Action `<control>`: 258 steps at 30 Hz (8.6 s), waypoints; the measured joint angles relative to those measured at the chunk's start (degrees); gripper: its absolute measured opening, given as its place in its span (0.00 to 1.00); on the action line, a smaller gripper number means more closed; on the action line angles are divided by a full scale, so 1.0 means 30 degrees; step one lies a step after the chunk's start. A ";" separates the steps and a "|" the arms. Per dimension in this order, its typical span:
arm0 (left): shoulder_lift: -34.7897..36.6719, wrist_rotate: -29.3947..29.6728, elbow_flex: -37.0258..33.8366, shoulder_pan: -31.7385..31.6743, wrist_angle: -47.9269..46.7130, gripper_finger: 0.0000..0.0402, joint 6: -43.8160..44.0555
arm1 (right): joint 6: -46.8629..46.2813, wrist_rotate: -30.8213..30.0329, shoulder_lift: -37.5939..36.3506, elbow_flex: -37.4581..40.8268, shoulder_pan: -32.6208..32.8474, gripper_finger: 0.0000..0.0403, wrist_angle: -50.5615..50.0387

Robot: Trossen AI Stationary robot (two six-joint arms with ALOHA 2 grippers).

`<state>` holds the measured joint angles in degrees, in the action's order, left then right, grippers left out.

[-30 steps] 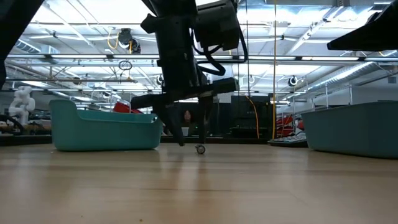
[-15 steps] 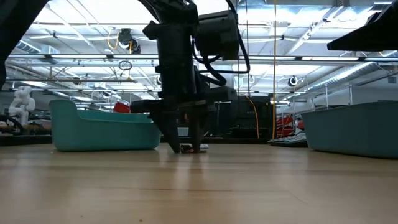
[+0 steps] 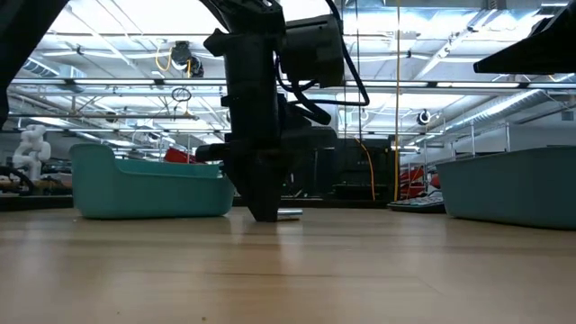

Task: Sort batteries
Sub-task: Put the white battery into the green bin, then return to Home Position

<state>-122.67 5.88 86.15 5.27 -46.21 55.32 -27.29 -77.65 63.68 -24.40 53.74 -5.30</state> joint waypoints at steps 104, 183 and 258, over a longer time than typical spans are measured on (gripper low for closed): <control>-0.2375 0.4391 0.5925 0.1762 -0.5418 0.11 -1.5076 | 0.1557 0.0213 0.3898 -0.2863 0.0437 0.31 -0.1617; 1.8422 0.3097 -1.1877 0.2533 1.7341 0.40 -2.0736 | 0.7839 0.6370 -0.8429 -0.5472 -0.5064 0.09 0.0797; 4.0887 -0.0372 -2.8582 0.0361 1.9860 0.40 -1.7069 | 1.3562 2.2515 -2.1194 0.2441 -1.2165 0.00 0.6860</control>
<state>-0.01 4.76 0.40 6.35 13.37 4.11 13.40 -10.11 0.10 -17.08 17.24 15.28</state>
